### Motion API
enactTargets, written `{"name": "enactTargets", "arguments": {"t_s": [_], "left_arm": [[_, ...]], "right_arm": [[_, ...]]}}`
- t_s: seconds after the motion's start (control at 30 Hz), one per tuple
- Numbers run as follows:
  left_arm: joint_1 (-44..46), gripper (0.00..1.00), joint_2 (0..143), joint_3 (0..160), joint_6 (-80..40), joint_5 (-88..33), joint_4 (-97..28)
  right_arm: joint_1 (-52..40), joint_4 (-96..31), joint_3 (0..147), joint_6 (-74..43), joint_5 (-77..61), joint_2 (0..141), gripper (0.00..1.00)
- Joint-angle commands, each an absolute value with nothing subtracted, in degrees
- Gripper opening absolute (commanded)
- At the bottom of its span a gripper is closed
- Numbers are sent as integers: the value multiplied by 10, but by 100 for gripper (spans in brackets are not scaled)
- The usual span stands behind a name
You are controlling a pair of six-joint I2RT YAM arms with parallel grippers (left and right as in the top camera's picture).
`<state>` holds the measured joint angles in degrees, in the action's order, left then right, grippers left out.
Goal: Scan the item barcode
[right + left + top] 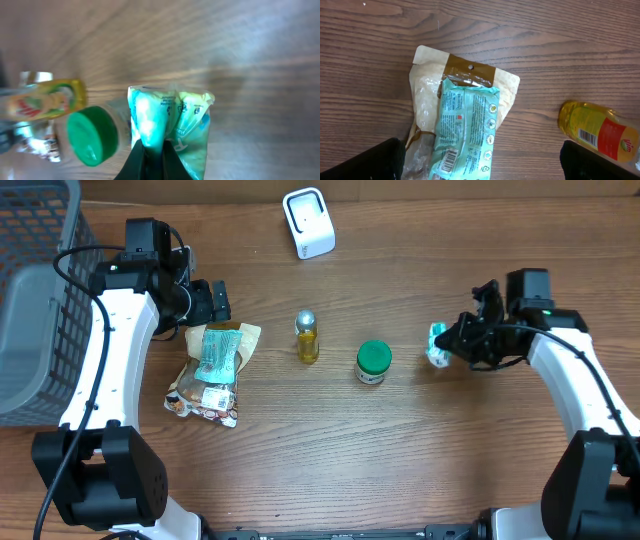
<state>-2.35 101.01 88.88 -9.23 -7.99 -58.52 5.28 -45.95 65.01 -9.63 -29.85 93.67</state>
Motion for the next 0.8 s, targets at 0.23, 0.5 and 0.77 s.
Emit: {"name": "enactTargets", "arguments": {"t_s": [0.23, 0.5, 0.77], "left_arm": [[-22, 99, 1000, 899, -86, -84, -584], [-22, 100, 1000, 899, -86, -84, -584], [-22, 100, 1000, 899, -86, -84, -584]], "right_arm": [[81, -253, 518, -90, -494, 970, 4], [117, -213, 509, -91, -569, 1045, 4], [144, -207, 509, -87, -579, 1068, 6]]}}
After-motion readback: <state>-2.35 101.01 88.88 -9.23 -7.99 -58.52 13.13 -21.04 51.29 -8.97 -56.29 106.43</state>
